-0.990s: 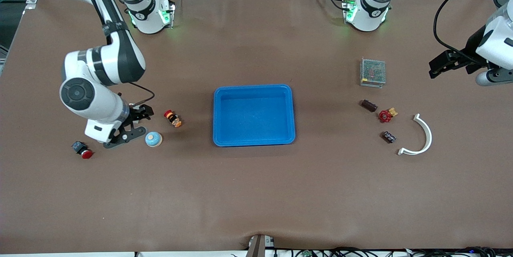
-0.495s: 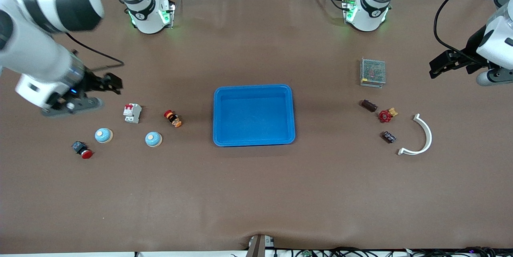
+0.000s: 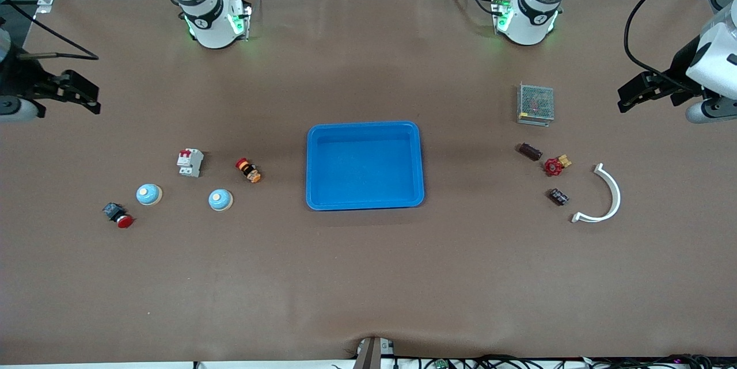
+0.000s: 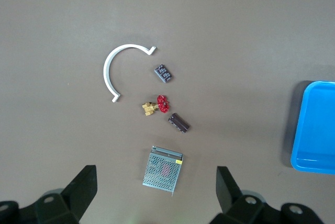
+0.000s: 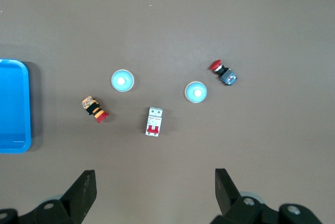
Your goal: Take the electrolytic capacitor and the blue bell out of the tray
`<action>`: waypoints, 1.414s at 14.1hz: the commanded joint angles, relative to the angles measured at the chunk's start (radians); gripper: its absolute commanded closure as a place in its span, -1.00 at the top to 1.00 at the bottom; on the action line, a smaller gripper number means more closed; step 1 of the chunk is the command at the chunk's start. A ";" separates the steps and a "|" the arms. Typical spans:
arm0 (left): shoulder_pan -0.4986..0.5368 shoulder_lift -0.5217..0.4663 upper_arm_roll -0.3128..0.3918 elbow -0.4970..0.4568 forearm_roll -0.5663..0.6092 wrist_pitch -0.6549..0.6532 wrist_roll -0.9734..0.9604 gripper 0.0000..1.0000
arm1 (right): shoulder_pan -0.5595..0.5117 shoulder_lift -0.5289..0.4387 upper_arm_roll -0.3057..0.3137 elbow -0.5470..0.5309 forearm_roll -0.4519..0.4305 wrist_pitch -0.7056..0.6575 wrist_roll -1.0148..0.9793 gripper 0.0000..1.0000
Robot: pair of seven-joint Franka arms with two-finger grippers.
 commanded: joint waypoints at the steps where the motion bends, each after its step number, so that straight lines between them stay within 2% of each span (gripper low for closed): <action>1: -0.001 -0.022 0.004 -0.009 -0.008 0.002 0.016 1.00 | -0.052 -0.036 0.008 -0.014 0.042 0.010 -0.023 1.00; 4: -0.003 -0.017 0.001 -0.009 -0.006 0.007 0.014 1.00 | -0.063 -0.034 0.009 -0.003 0.043 0.041 0.009 1.00; 7: -0.001 -0.019 0.000 -0.008 -0.008 0.005 0.016 1.00 | -0.052 -0.030 0.015 0.061 0.033 0.054 0.234 1.00; 11: 0.000 -0.017 0.006 0.009 -0.006 0.001 0.019 1.00 | -0.038 -0.027 0.020 0.065 0.034 0.061 0.206 1.00; 14: 0.000 -0.011 0.006 0.029 -0.006 0.001 0.017 1.00 | -0.038 -0.027 0.017 0.063 0.037 0.050 0.084 1.00; 20: -0.001 -0.011 0.006 0.031 -0.006 0.001 0.021 1.00 | -0.043 -0.027 0.012 0.057 0.045 0.081 0.070 1.00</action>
